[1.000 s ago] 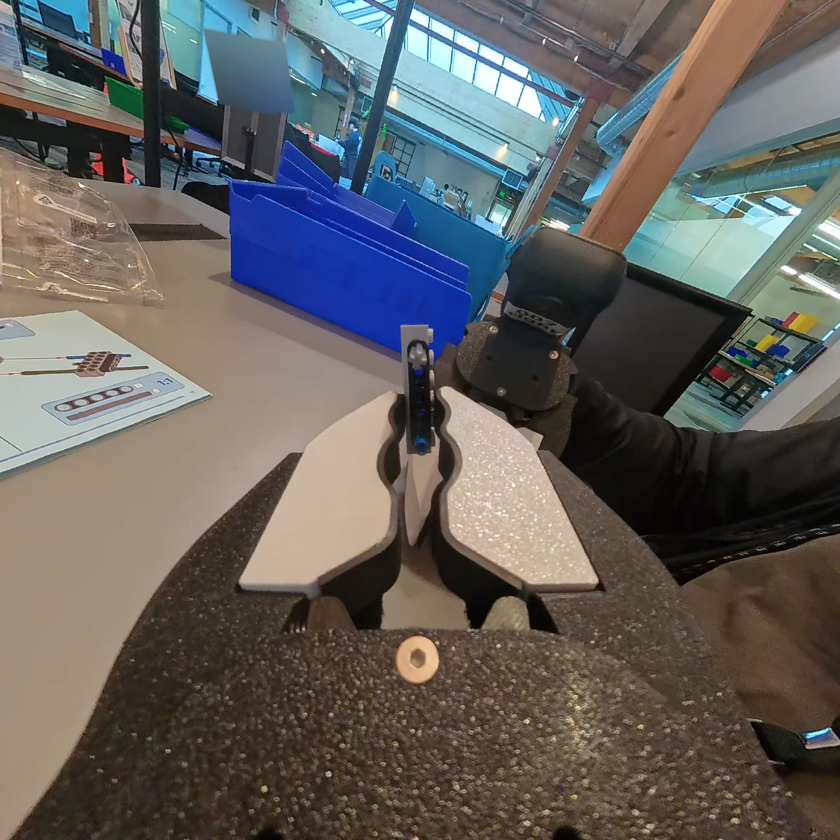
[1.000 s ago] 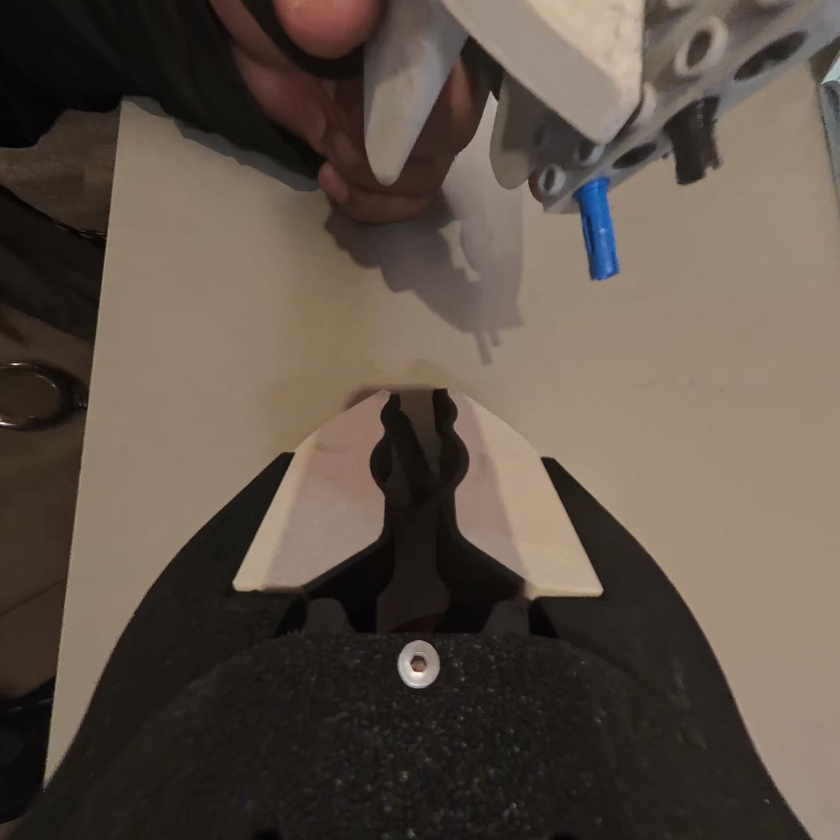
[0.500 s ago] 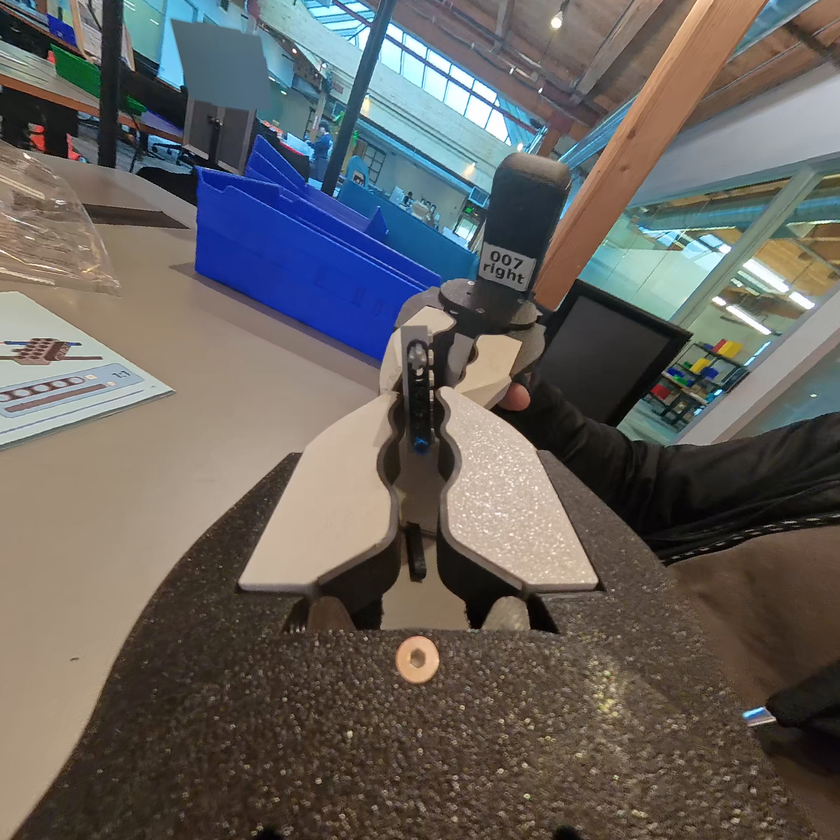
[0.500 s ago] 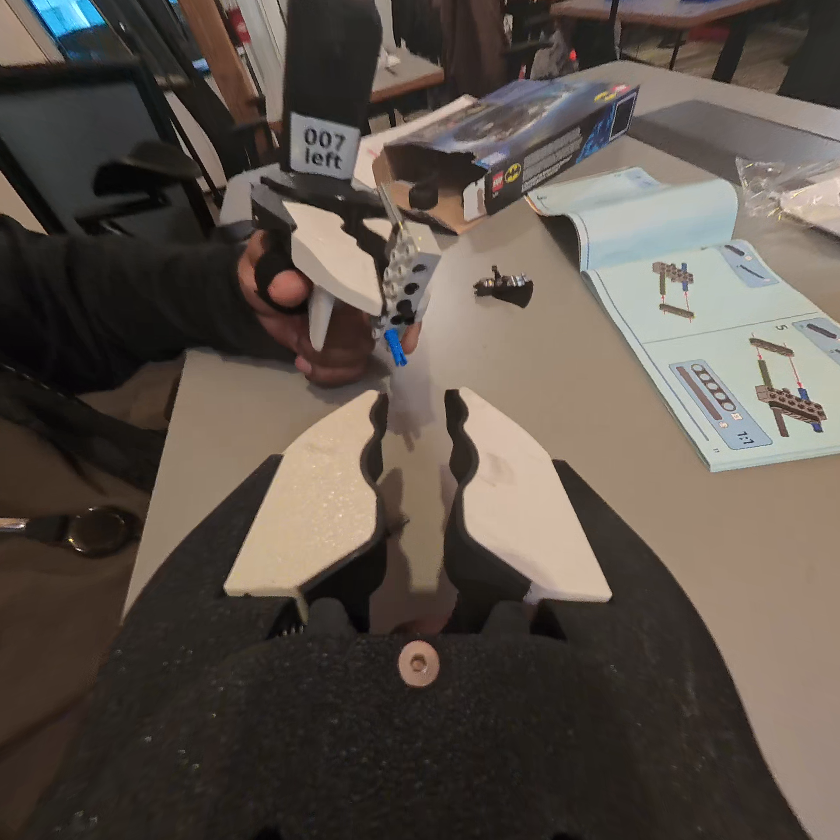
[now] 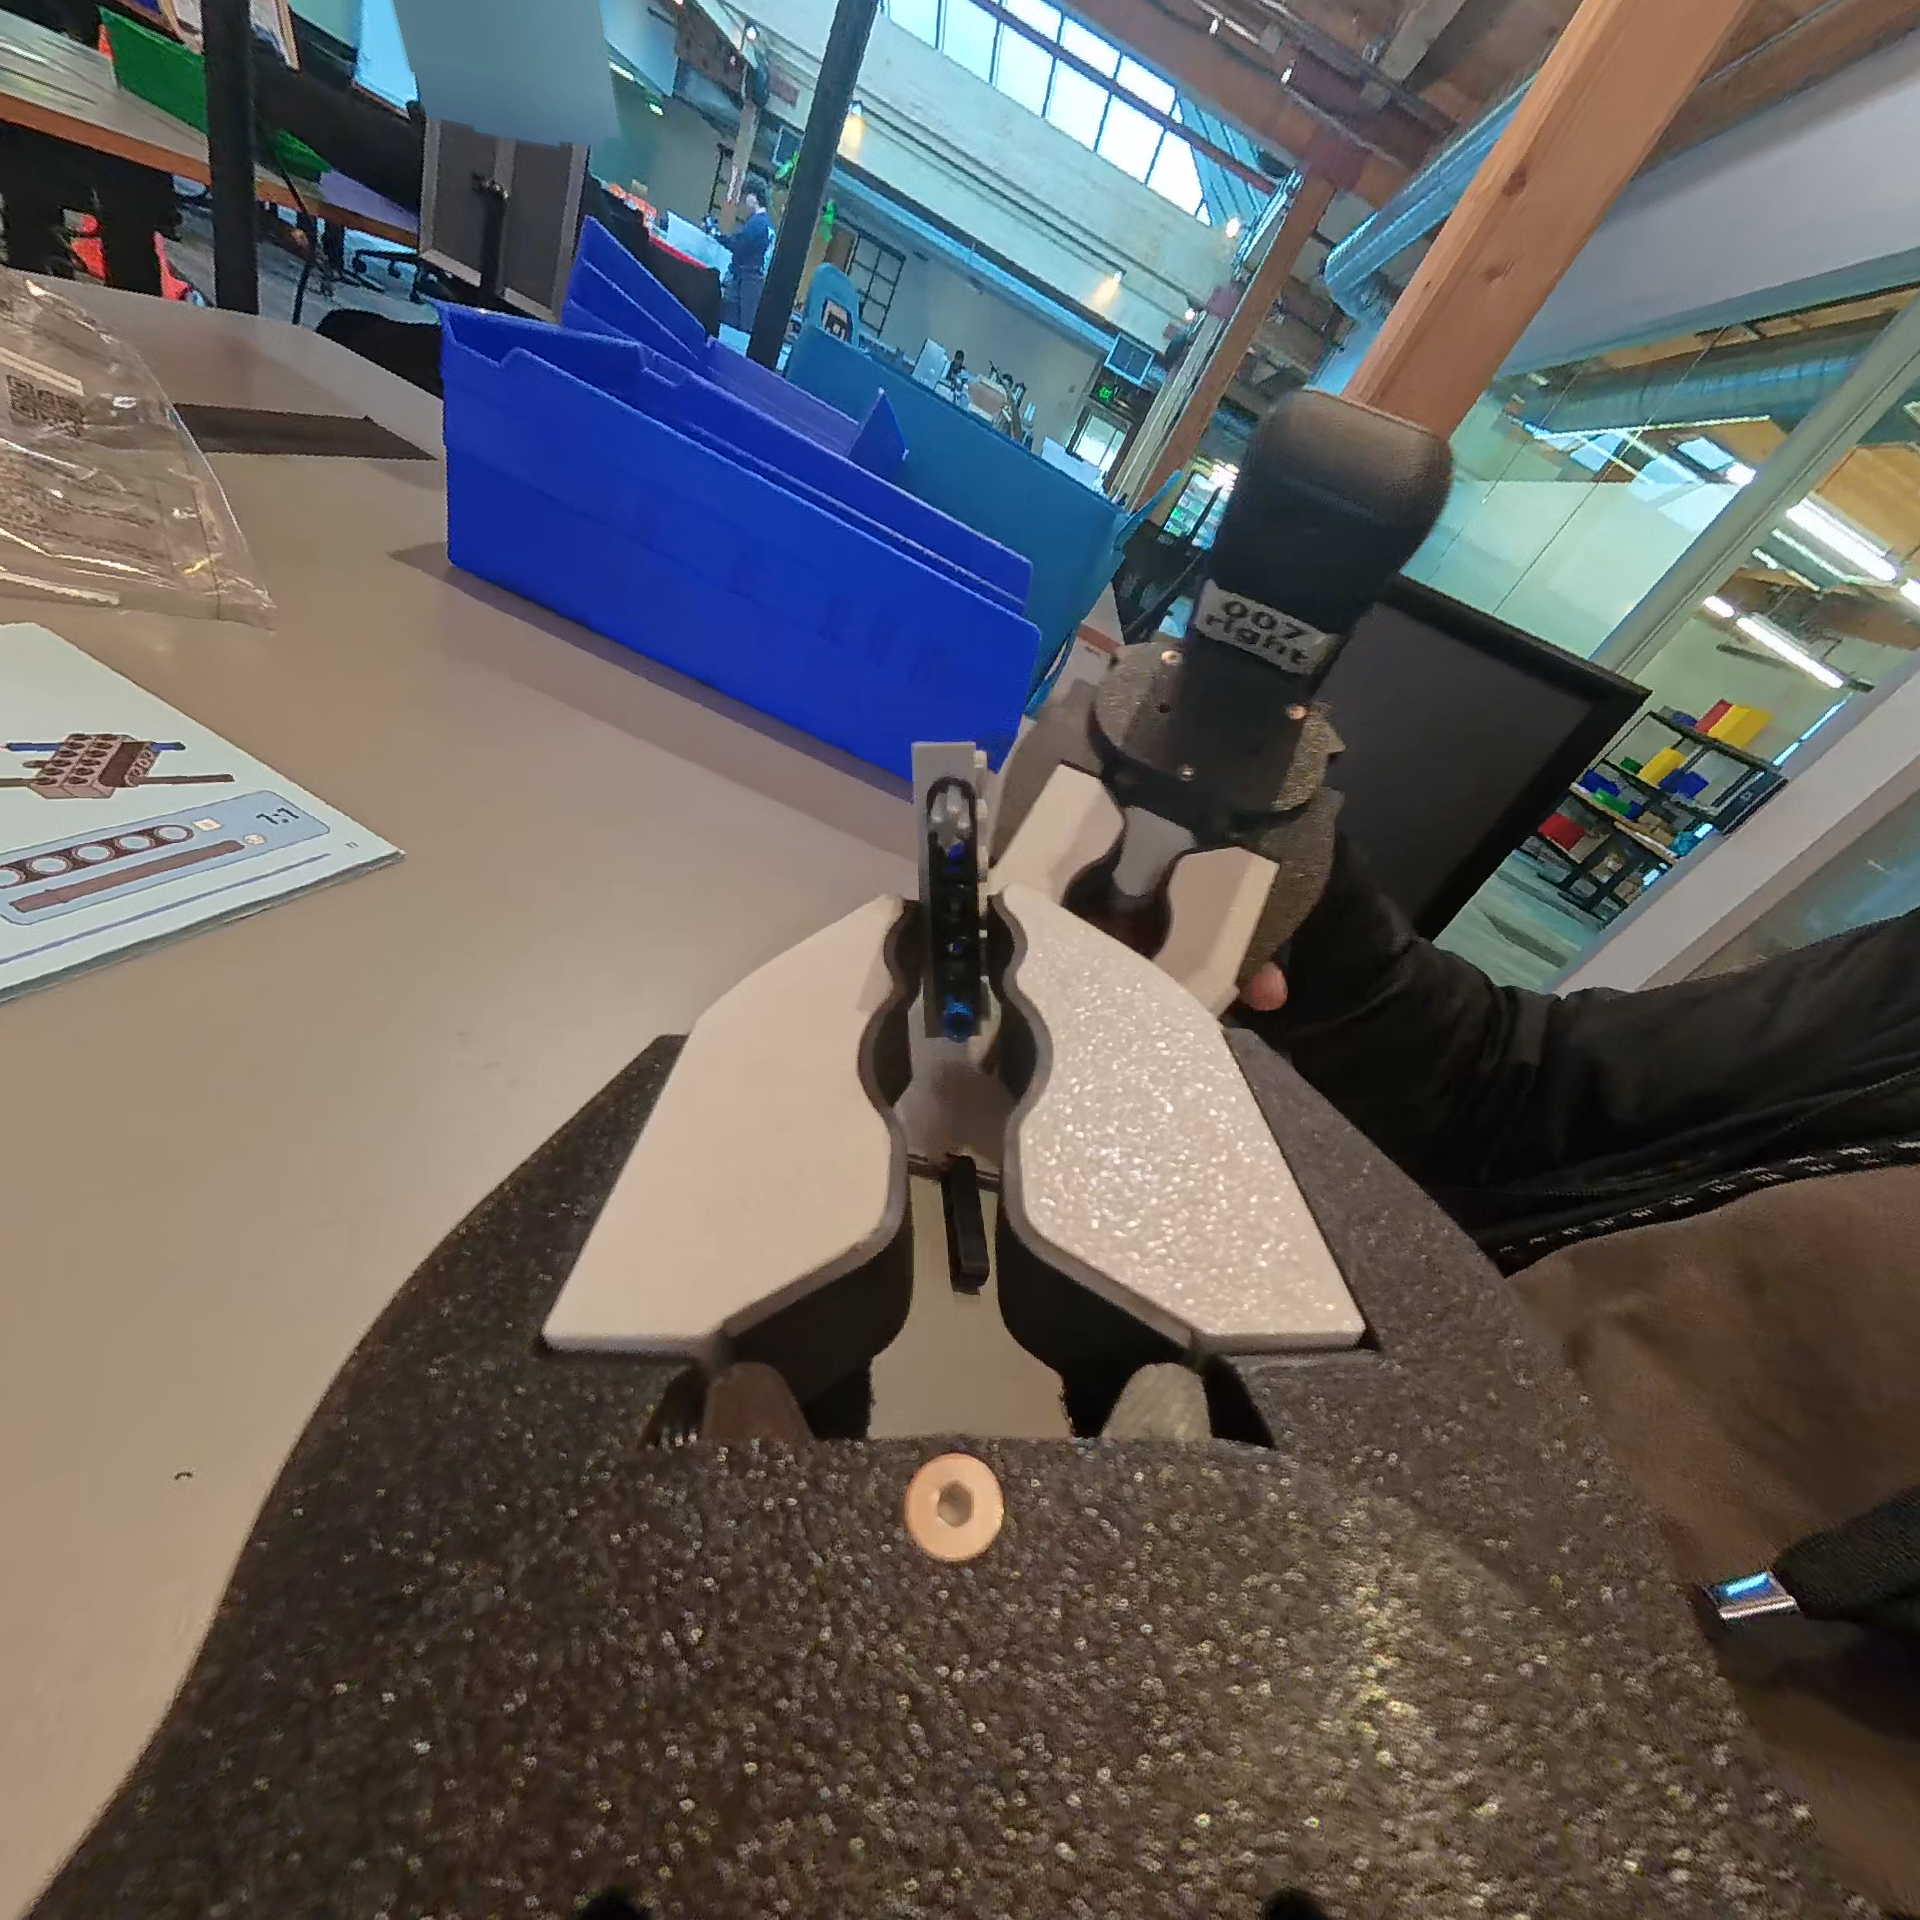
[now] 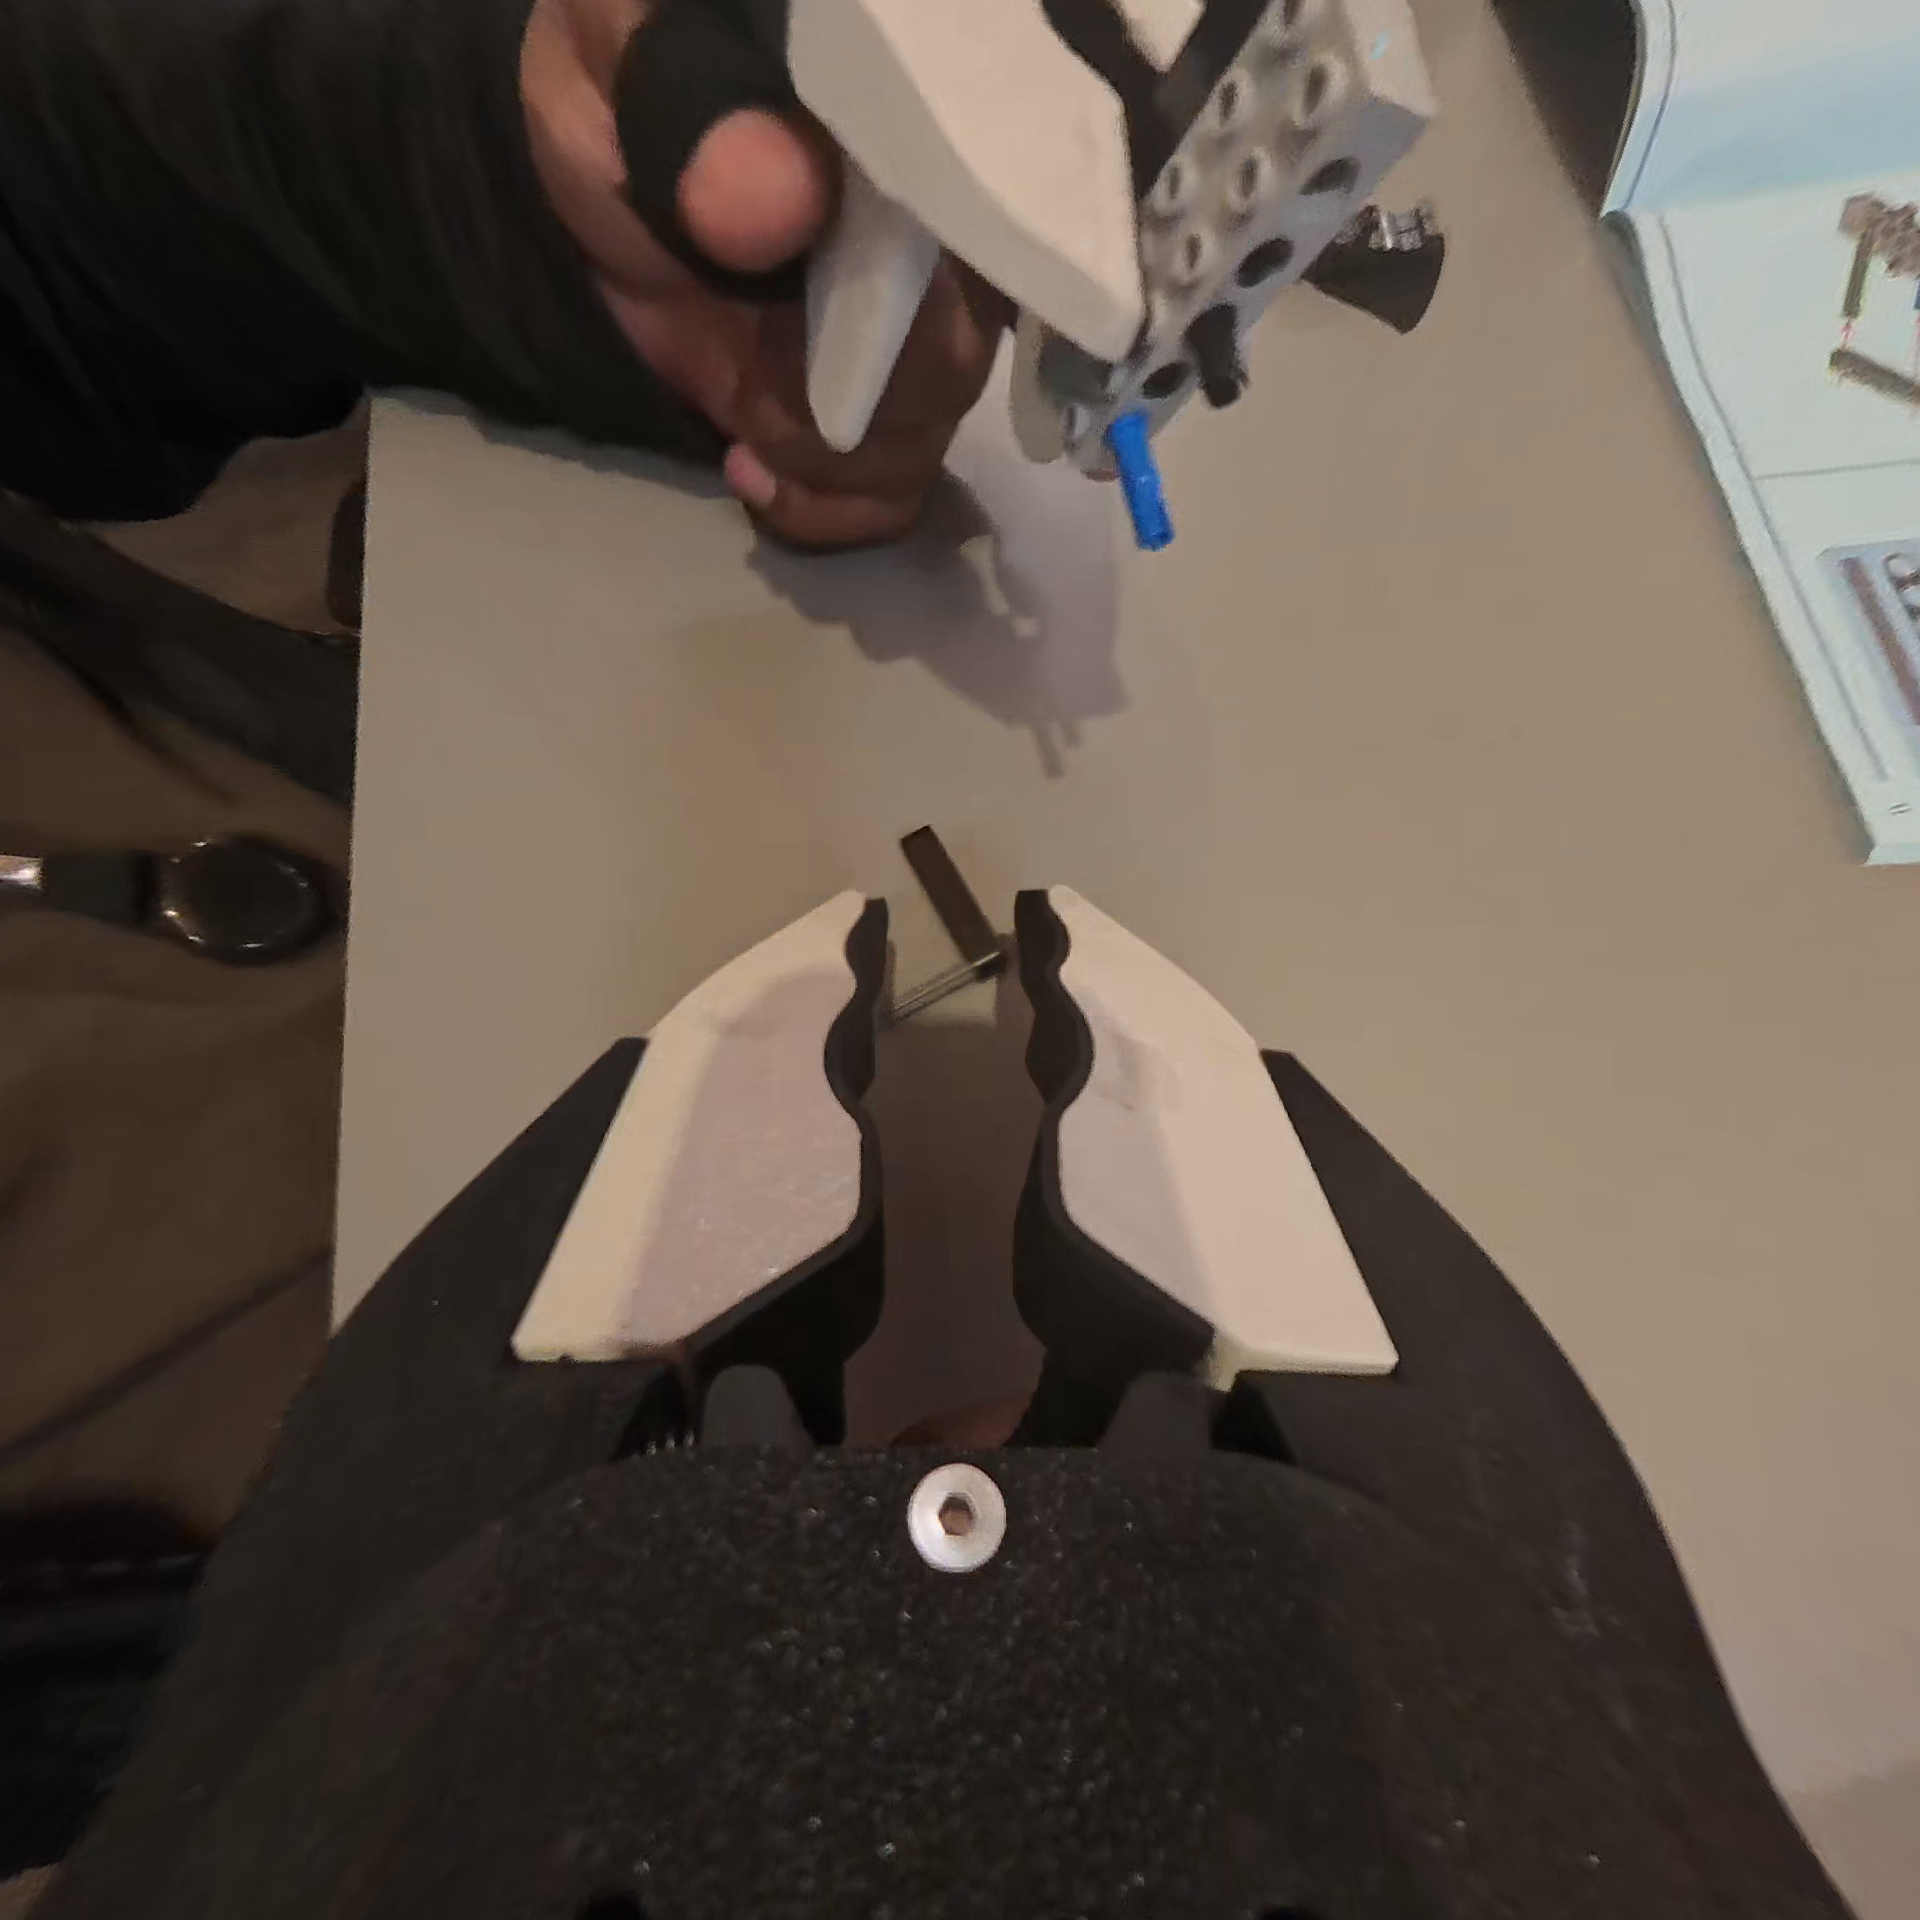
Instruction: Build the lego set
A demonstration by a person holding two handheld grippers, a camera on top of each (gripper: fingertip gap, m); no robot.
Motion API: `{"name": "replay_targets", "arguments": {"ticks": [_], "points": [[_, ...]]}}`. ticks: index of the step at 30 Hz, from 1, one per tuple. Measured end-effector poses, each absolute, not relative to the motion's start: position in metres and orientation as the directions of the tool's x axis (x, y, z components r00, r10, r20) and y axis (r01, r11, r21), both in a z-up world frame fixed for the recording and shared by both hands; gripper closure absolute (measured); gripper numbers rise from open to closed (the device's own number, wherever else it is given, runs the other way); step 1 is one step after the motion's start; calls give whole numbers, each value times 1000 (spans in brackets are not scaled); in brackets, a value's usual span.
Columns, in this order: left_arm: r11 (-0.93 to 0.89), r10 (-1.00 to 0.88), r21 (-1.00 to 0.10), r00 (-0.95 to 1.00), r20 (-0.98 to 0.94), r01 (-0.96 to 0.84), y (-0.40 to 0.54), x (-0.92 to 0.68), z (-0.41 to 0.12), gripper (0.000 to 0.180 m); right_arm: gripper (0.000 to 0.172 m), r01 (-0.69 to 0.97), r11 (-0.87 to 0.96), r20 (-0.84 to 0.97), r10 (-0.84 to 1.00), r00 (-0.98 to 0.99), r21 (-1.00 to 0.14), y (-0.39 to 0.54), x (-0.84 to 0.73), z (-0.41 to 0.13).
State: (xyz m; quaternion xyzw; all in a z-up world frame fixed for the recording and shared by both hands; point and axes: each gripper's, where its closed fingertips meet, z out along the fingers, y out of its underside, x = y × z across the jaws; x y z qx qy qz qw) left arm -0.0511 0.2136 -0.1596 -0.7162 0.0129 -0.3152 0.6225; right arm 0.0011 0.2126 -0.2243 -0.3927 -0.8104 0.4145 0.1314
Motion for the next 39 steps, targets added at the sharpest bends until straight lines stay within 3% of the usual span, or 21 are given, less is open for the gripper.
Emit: {"name": "replay_targets", "arguments": {"ticks": [8,13,18,22,27,33,39], "points": [[-249,-380,-899,818,432,359,212,-50,-164,169,143,670,271,-88,889,-450,-691,204,18,-246],[-249,-374,-904,826,422,349,209,-47,-165,169,140,723,285,84,950,-302,-629,218,12,-259],[-280,-353,-896,832,429,344,206,-46,-170,169,166,703,360,144,926,-349,-613,207,9,-260],[-323,-316,-877,832,455,357,204,-46,-177,169,168,685,377,185,922,-339,-624,213,1,-259],[-343,-287,-839,803,522,423,191,-39,-178,169,168,575,485,304,871,-386,-659,213,-4,-254],[-234,-347,-817,739,577,528,162,-28,-161,169,168,400,612,524,791,-316,-683,221,-8,-233],[-191,-417,-804,695,586,564,144,-26,-151,169,168,90,620,577,766,-284,-780,197,3,-184]]}}
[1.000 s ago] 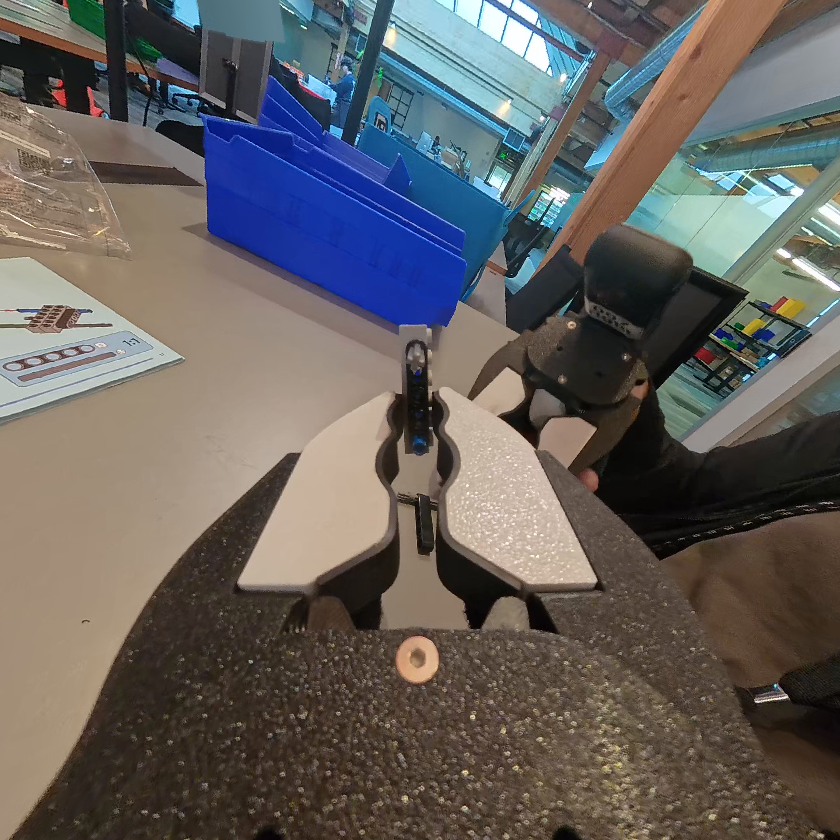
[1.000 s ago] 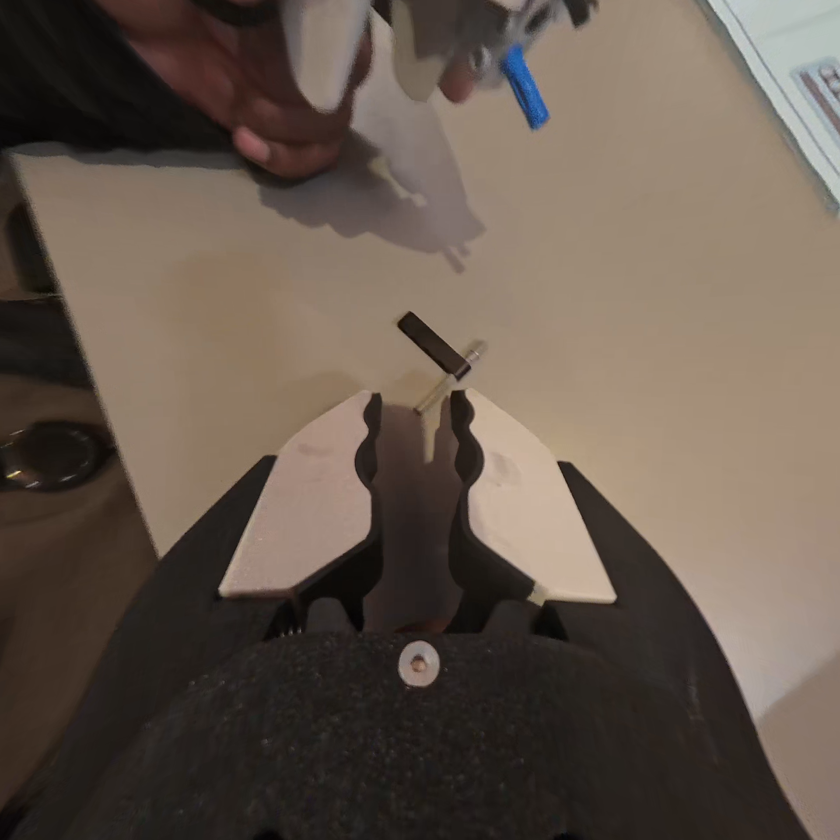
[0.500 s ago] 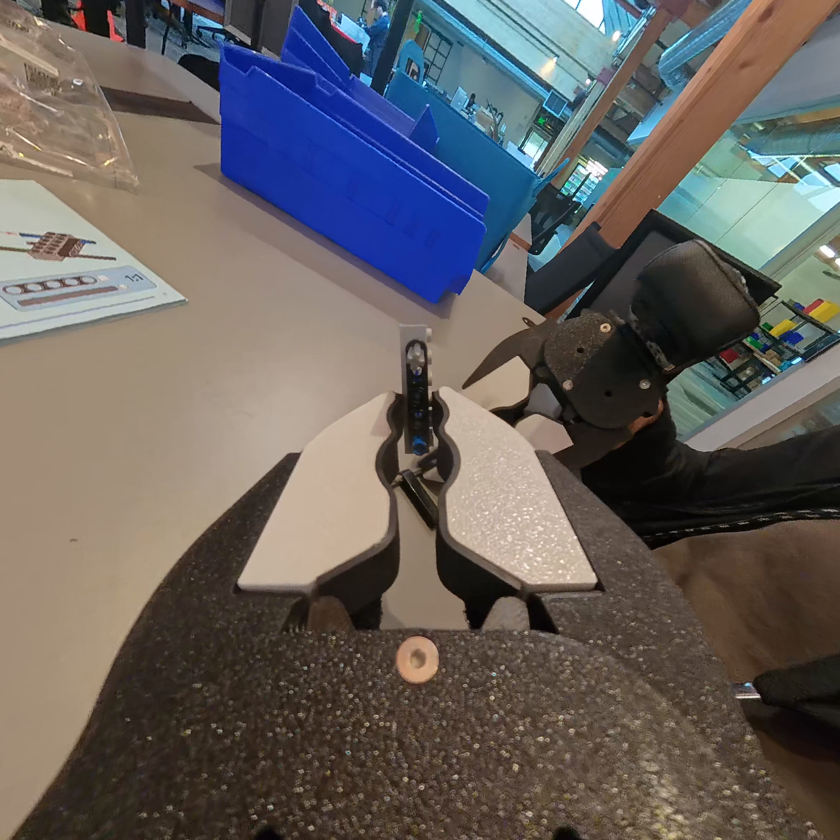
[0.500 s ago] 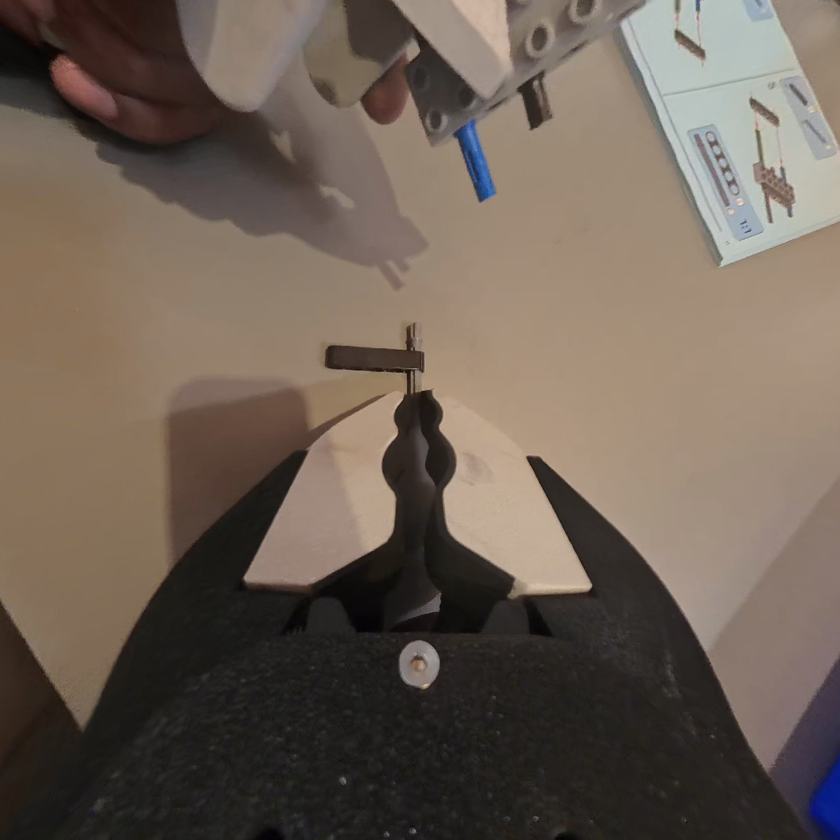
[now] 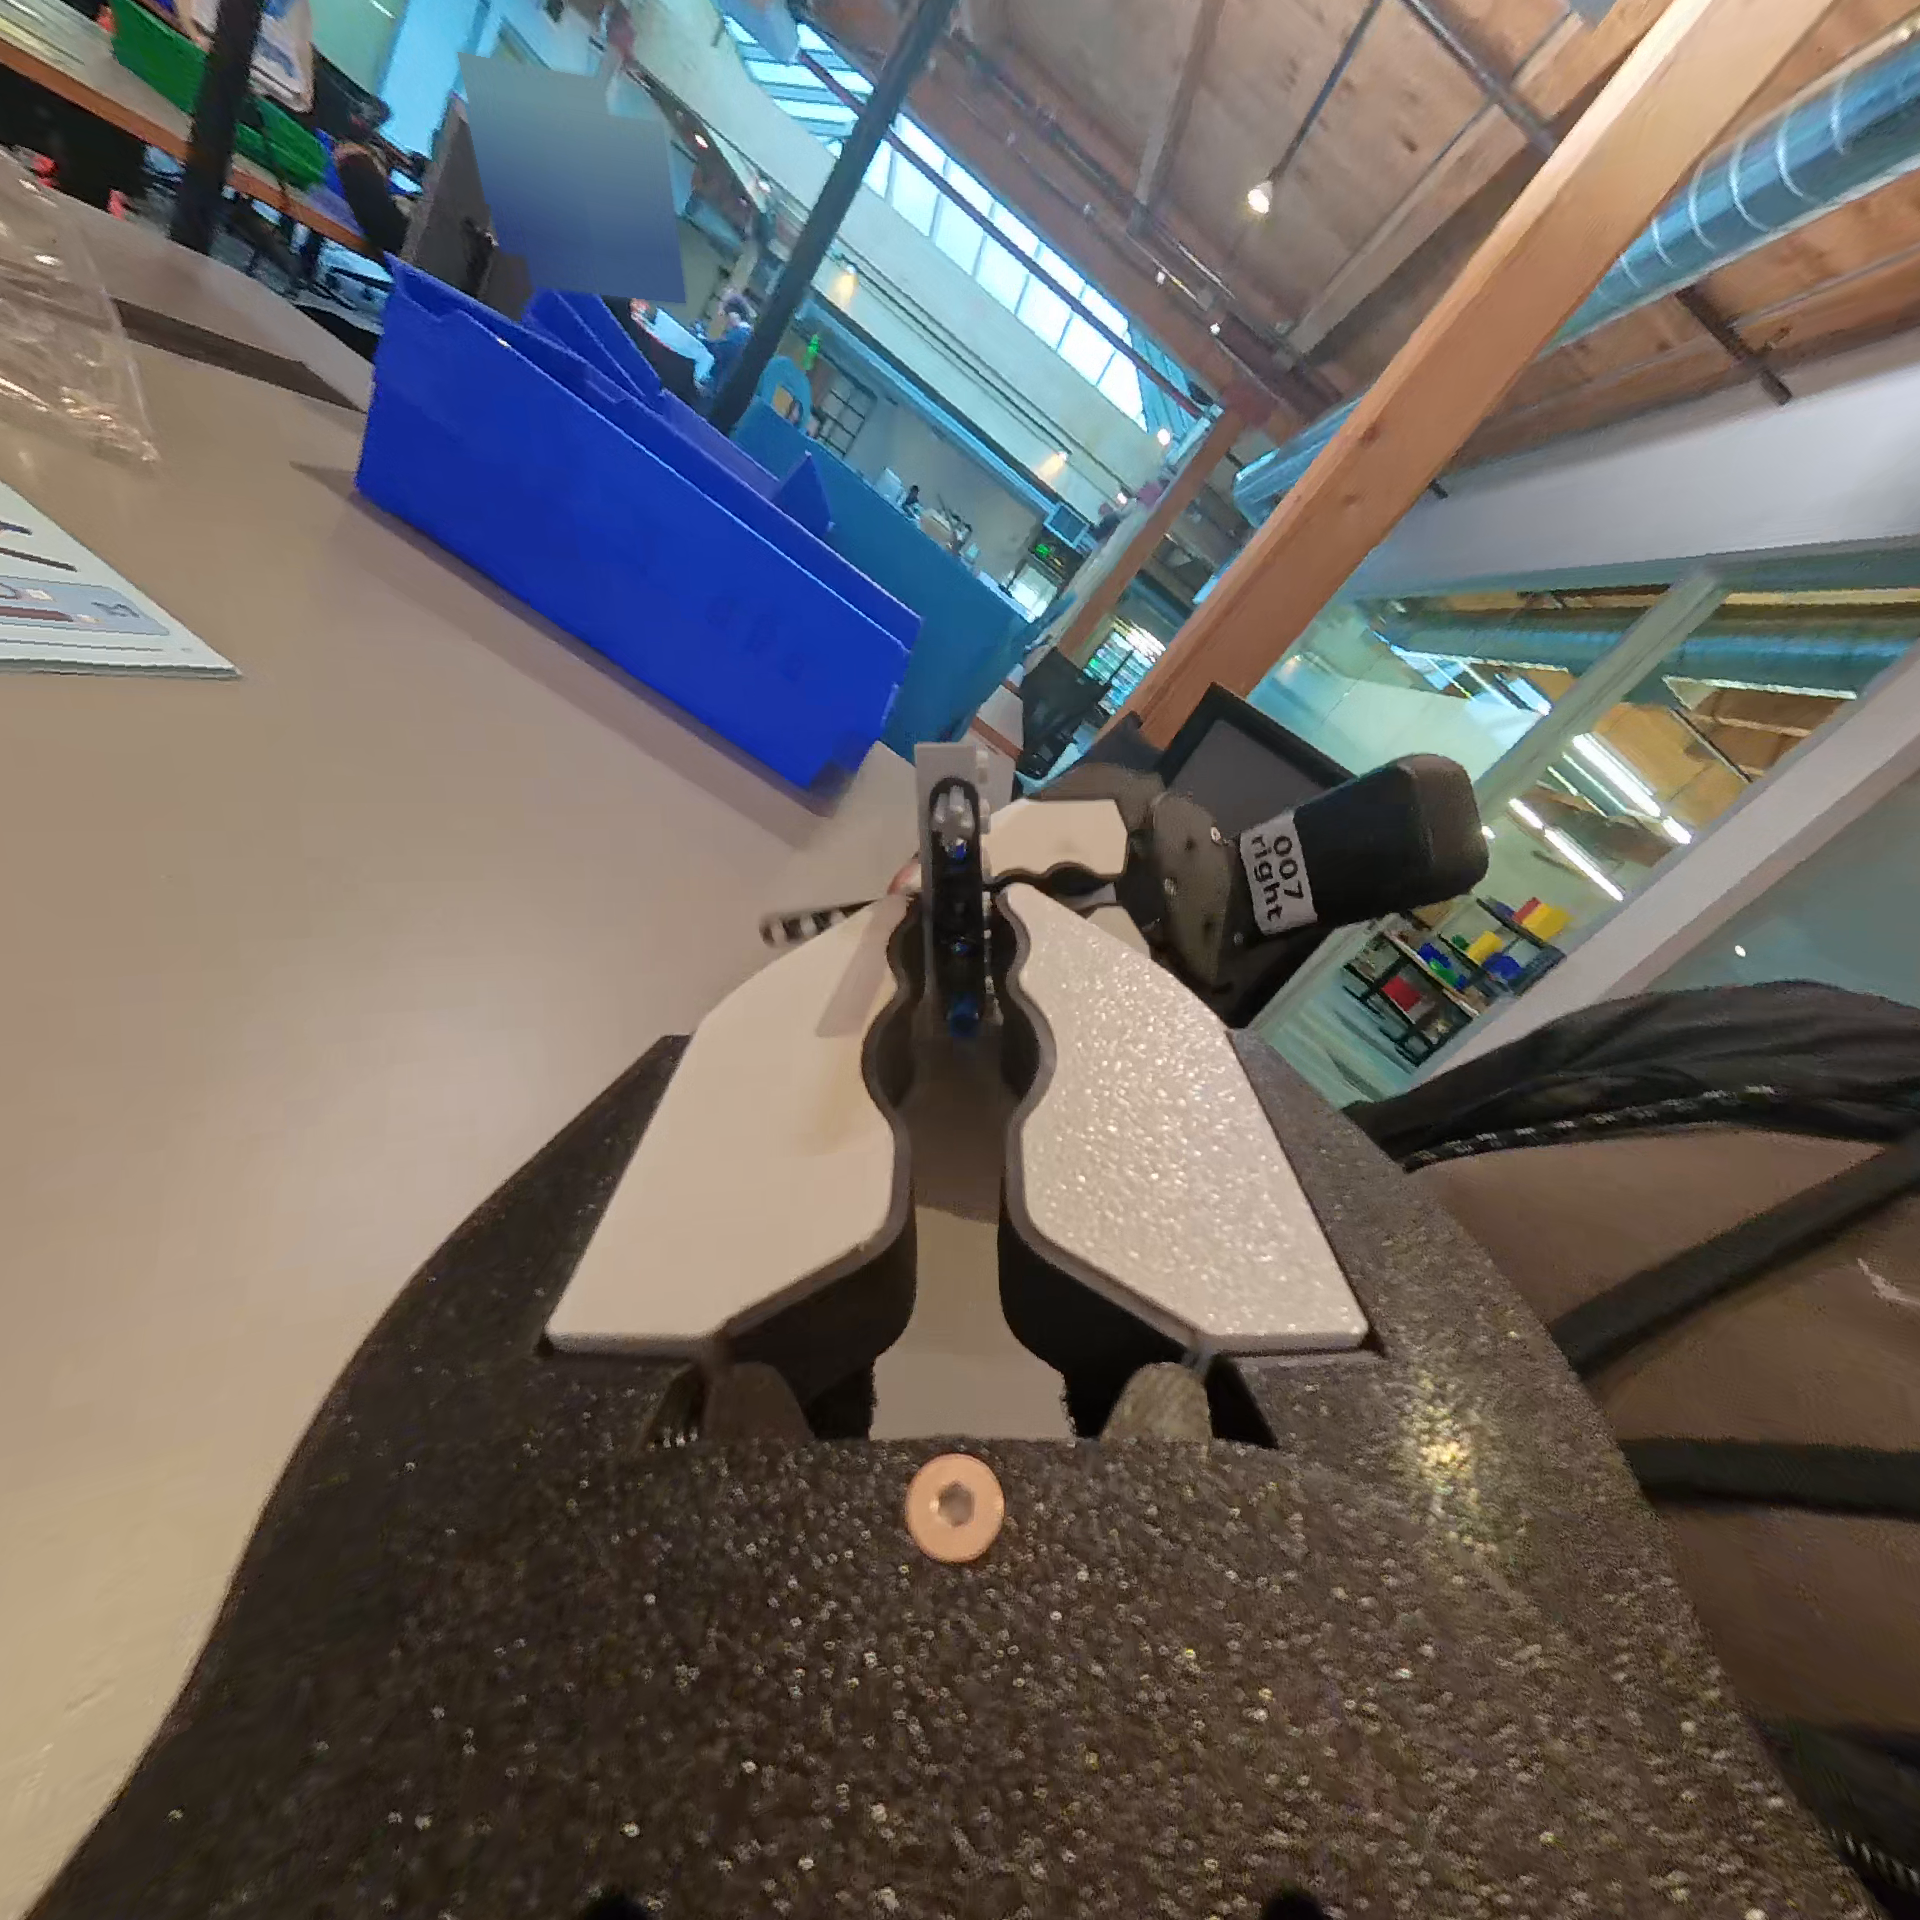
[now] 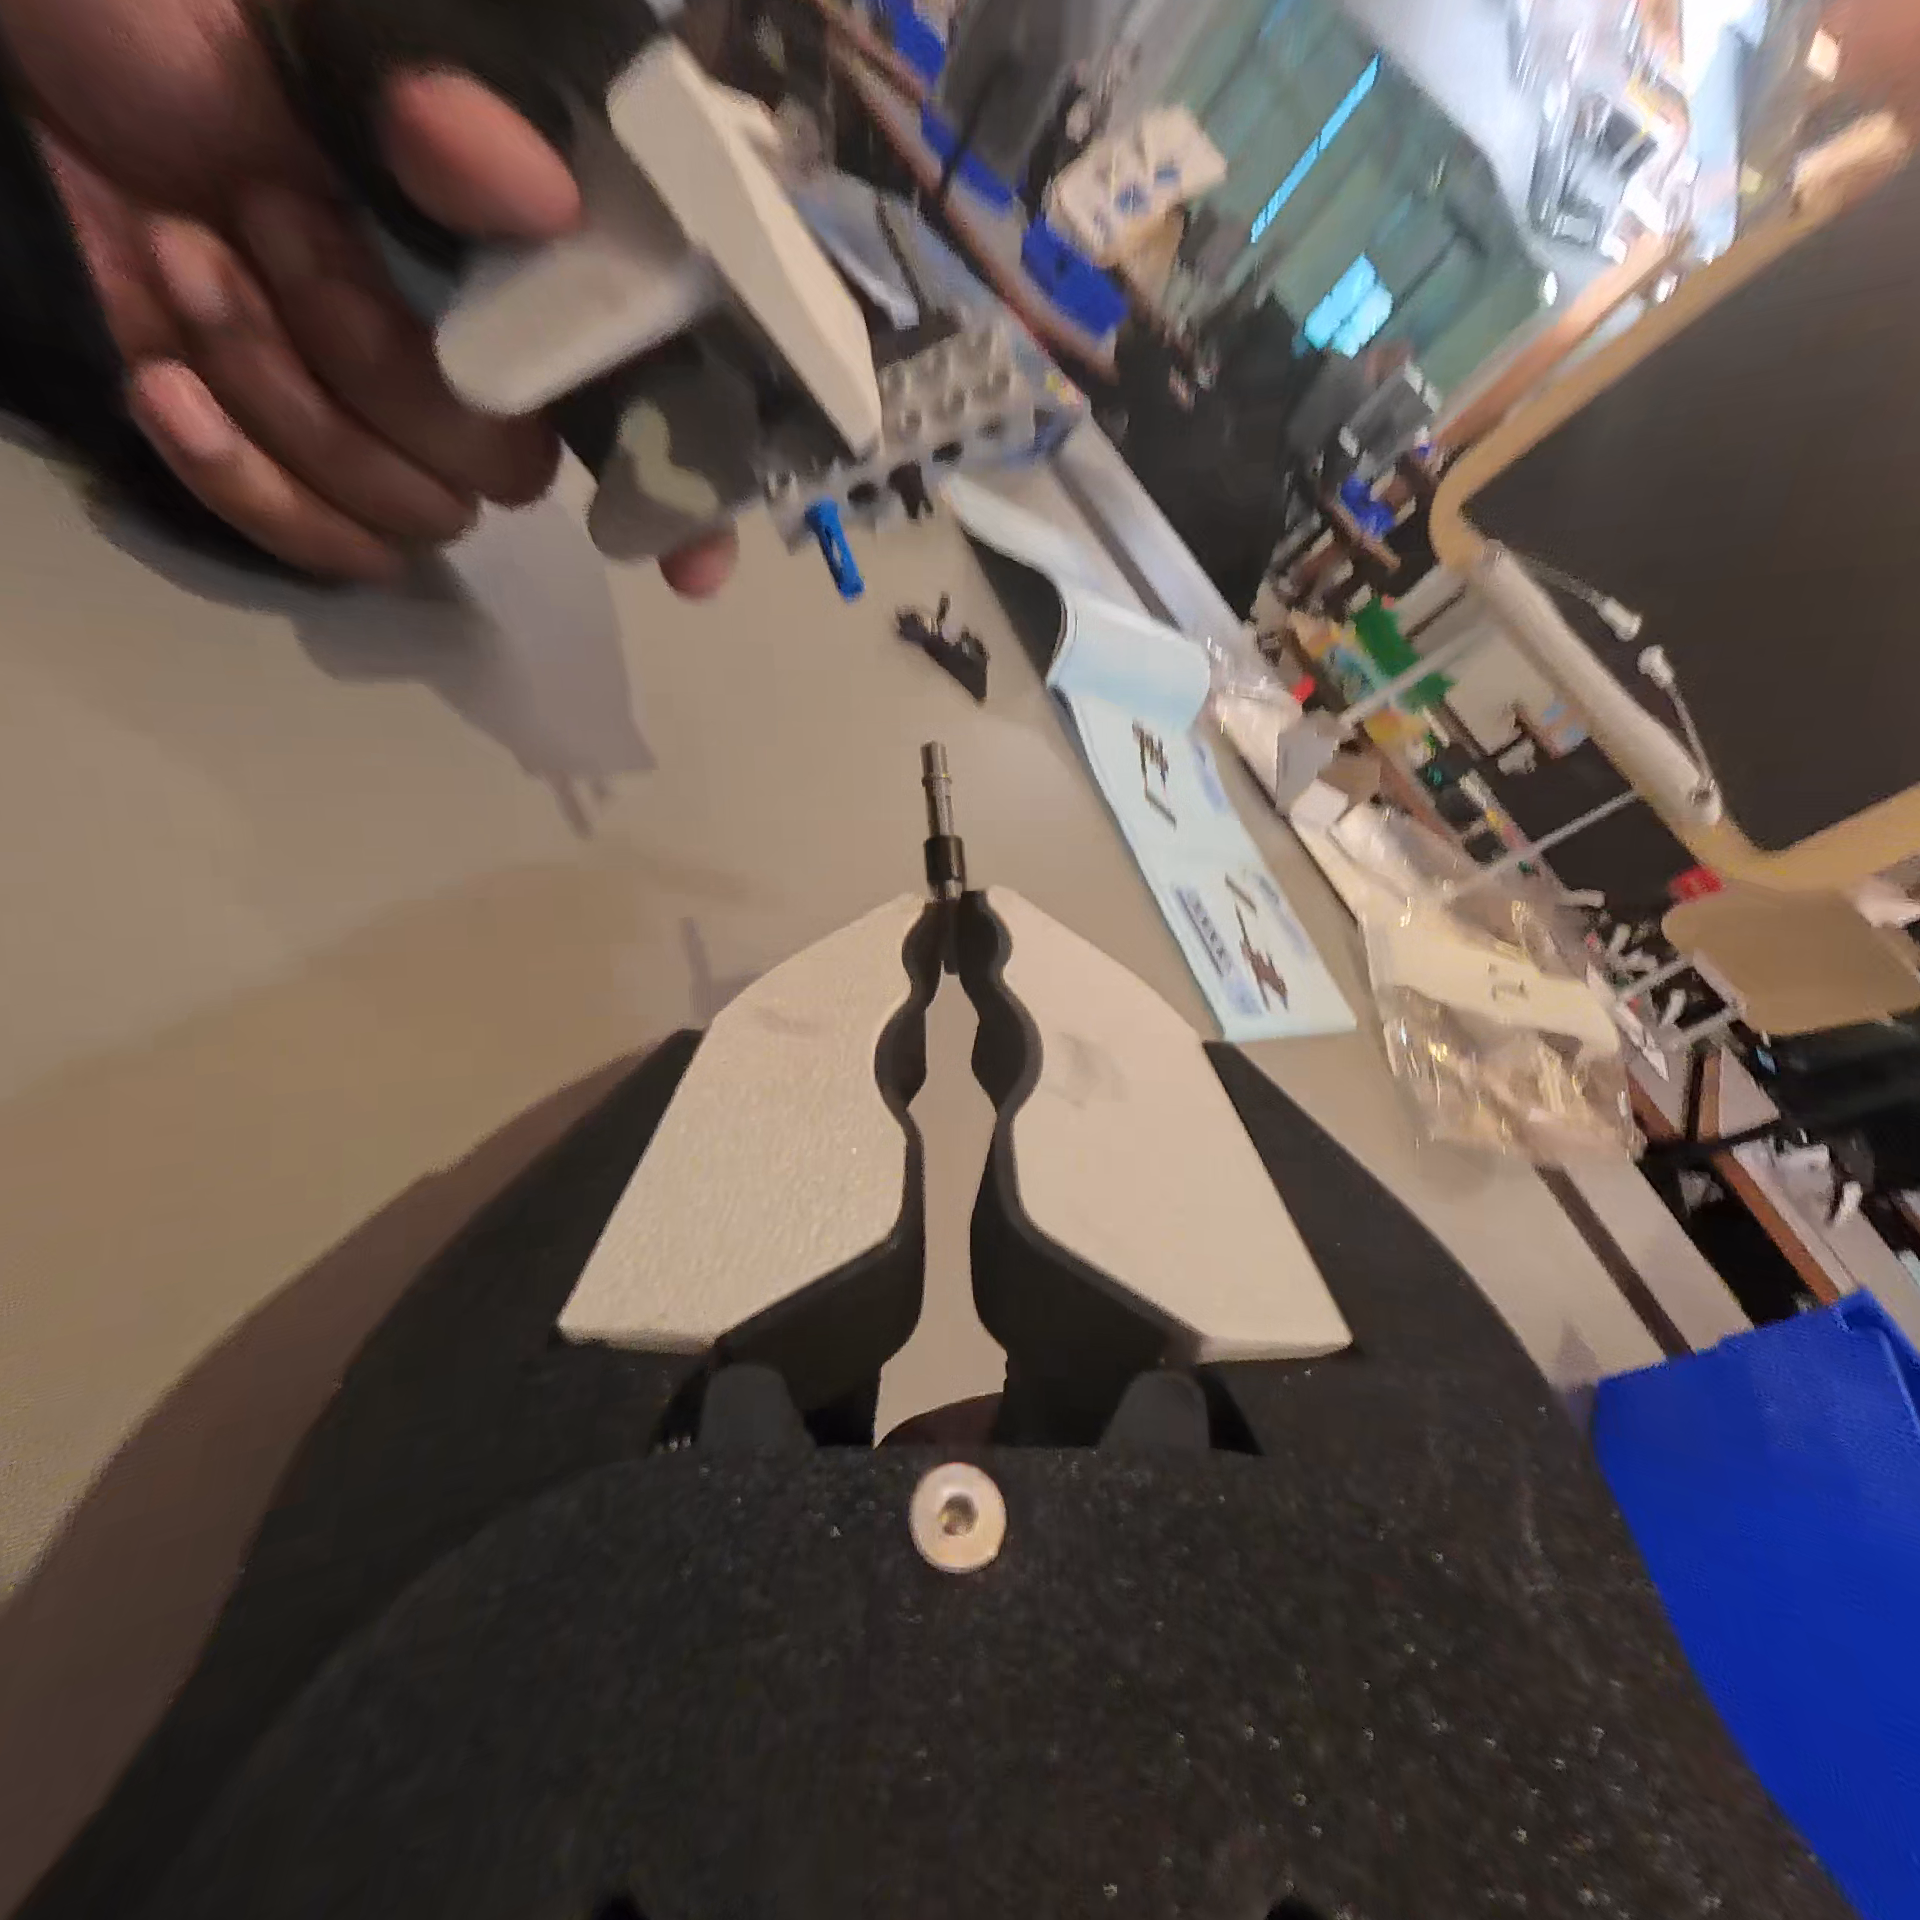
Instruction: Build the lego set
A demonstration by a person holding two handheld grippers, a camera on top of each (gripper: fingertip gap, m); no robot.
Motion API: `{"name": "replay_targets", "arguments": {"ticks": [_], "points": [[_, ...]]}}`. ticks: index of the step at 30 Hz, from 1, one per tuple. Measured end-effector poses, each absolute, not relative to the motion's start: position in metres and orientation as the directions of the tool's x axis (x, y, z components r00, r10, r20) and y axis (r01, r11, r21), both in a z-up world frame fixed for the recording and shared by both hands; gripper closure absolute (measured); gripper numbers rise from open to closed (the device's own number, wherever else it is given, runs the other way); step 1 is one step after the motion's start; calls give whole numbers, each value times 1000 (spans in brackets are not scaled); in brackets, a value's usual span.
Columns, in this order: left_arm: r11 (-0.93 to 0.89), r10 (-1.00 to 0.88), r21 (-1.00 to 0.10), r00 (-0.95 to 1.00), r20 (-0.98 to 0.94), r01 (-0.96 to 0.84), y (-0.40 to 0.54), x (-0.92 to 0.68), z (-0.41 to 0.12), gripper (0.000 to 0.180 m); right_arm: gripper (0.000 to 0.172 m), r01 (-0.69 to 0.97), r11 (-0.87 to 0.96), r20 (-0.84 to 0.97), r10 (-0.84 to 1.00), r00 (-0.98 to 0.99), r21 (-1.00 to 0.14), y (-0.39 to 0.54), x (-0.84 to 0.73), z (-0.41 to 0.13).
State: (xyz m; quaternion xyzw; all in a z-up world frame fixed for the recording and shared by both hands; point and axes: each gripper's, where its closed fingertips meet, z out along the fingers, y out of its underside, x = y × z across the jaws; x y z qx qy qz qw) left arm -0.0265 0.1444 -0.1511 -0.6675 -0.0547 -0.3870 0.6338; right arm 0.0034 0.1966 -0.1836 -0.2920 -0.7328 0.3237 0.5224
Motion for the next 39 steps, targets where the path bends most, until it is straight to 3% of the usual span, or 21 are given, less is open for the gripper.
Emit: {"name": "replay_targets", "arguments": {"ticks": [8,19,39], "points": [[-177,-517,-915,757,400,363,135,4,-149,169,168,34,618,563,736,-377,-785,177,13,-171],[-186,-562,-918,729,392,350,131,12,-148,169,168,4,664,600,678,-424,-748,160,24,-137],[-131,-607,-955,741,289,265,126,24,-143,169,169,54,605,509,711,-486,-794,147,30,-129]]}}
